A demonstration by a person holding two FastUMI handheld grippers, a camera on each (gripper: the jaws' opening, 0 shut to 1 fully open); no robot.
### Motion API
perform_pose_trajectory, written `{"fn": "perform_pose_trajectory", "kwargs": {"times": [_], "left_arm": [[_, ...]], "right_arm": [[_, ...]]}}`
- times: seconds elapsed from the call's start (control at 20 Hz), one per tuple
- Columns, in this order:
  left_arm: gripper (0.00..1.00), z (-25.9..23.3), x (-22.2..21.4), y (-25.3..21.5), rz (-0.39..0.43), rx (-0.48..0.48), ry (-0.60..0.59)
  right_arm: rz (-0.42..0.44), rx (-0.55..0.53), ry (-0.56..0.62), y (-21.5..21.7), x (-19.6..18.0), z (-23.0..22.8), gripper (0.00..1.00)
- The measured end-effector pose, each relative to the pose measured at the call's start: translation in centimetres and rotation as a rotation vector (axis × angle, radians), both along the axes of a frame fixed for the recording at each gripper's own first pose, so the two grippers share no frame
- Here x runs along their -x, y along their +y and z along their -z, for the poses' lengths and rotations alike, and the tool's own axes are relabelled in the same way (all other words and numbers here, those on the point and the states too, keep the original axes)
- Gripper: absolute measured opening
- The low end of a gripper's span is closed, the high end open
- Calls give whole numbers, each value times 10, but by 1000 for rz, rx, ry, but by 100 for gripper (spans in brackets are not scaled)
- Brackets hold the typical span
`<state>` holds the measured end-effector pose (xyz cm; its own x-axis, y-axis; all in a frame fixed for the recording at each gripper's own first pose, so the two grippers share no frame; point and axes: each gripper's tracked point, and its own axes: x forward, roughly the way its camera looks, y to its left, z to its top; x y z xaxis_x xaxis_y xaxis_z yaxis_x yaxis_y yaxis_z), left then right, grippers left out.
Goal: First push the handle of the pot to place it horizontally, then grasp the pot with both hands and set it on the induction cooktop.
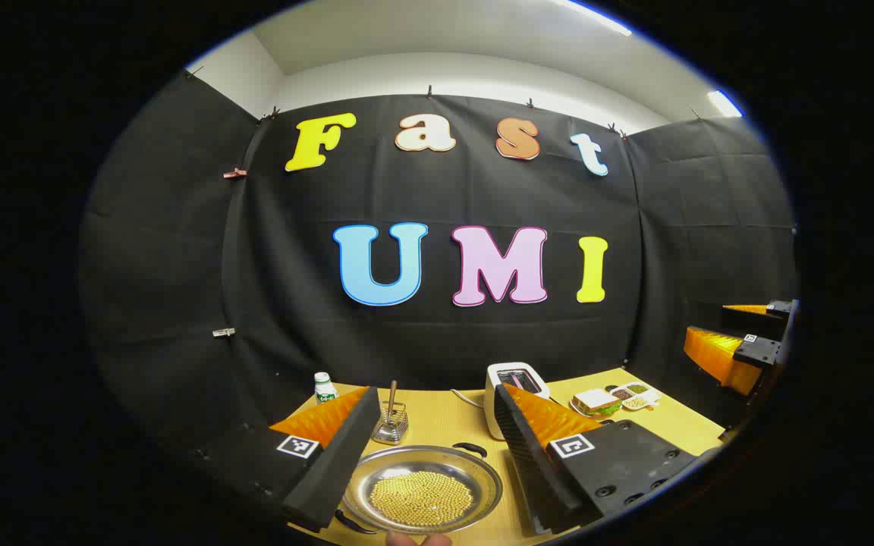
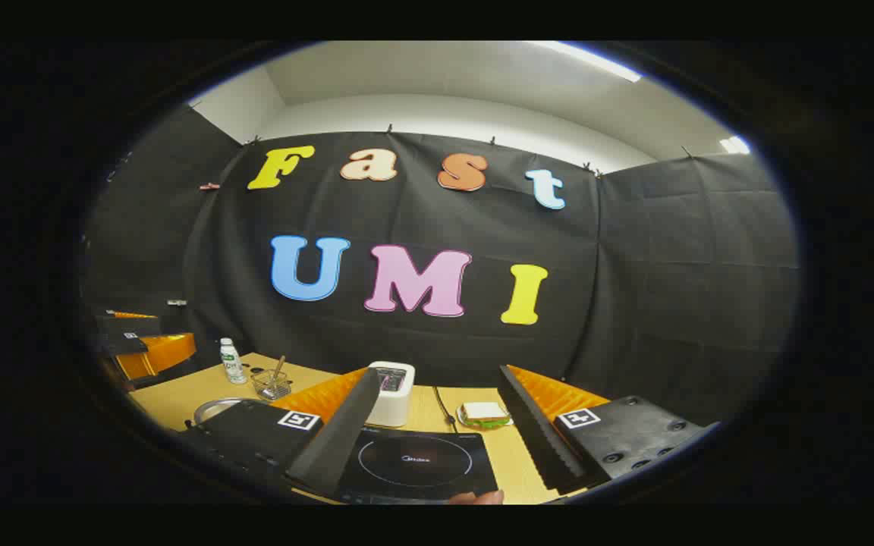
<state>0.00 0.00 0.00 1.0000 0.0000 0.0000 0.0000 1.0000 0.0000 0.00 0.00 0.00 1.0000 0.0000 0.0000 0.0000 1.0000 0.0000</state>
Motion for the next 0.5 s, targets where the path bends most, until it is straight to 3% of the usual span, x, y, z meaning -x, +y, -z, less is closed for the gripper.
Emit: {"fn": "perform_pose_trajectory", "kwargs": {"times": [0.5], "left_arm": [[95,4,6,5,7,0,6]], "right_arm": [[10,-2,-2,1,4,-1,98]]}}
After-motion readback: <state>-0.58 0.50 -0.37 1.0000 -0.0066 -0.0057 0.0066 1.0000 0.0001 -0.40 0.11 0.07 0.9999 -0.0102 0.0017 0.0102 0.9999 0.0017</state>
